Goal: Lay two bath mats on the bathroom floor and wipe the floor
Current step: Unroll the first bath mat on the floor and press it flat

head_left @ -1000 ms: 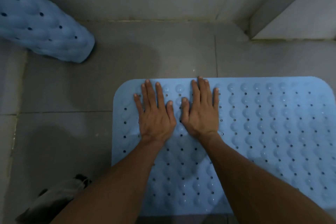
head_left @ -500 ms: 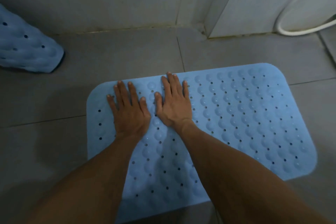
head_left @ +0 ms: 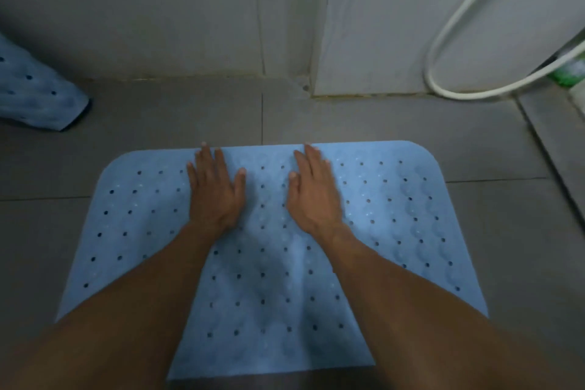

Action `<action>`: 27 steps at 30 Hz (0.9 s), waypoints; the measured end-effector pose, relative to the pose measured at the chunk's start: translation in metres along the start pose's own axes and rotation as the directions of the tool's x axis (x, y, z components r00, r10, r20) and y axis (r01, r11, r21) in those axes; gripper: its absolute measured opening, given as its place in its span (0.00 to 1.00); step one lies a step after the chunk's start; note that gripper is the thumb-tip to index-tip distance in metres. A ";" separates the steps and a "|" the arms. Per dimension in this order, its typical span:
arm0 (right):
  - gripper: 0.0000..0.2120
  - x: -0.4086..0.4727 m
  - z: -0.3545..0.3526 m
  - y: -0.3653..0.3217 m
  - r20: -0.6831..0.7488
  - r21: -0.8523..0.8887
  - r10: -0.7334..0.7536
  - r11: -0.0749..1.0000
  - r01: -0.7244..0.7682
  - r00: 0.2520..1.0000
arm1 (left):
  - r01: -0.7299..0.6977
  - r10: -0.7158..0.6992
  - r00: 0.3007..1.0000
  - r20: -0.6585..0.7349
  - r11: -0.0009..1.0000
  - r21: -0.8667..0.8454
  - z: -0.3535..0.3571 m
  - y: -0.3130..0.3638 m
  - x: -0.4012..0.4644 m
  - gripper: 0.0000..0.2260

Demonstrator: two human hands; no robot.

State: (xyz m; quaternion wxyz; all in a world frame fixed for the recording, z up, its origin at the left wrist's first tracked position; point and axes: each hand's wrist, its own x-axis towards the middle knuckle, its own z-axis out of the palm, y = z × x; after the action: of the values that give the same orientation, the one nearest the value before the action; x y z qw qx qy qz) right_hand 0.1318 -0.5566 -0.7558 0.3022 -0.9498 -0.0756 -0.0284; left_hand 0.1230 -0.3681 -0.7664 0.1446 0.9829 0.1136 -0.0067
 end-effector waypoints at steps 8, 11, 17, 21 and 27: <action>0.30 0.018 -0.076 0.136 -0.026 -0.293 0.025 0.956 -0.032 0.999 | -0.107 0.108 0.994 0.018 0.994 -0.008 0.059 0.171 -0.007 0.31; 0.29 0.018 -0.071 0.142 0.013 -0.314 0.010 0.949 -0.005 1.000 | -0.092 0.091 0.996 0.019 0.995 0.034 0.061 0.173 -0.007 0.31; 0.27 0.020 -0.072 0.139 0.019 -0.312 0.046 0.949 -0.038 0.999 | -0.115 0.113 0.993 0.037 0.993 0.035 0.058 0.176 -0.006 0.31; 0.26 0.021 -0.075 0.137 -0.002 -0.325 0.048 0.945 -0.046 0.999 | -0.104 0.102 0.994 0.042 0.993 0.047 0.054 0.177 -0.004 0.33; 0.24 0.021 -0.082 0.135 0.002 -0.296 0.030 0.955 -0.028 1.000 | -0.109 0.103 0.990 0.099 0.993 0.055 0.046 0.176 0.000 0.36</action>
State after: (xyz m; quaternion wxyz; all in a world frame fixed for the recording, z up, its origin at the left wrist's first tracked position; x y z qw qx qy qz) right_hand 0.1735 -0.7099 -0.7637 0.1571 -0.9854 -0.0575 -0.0321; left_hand 0.1631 -0.5454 -0.7611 0.1202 0.9900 0.0541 -0.0495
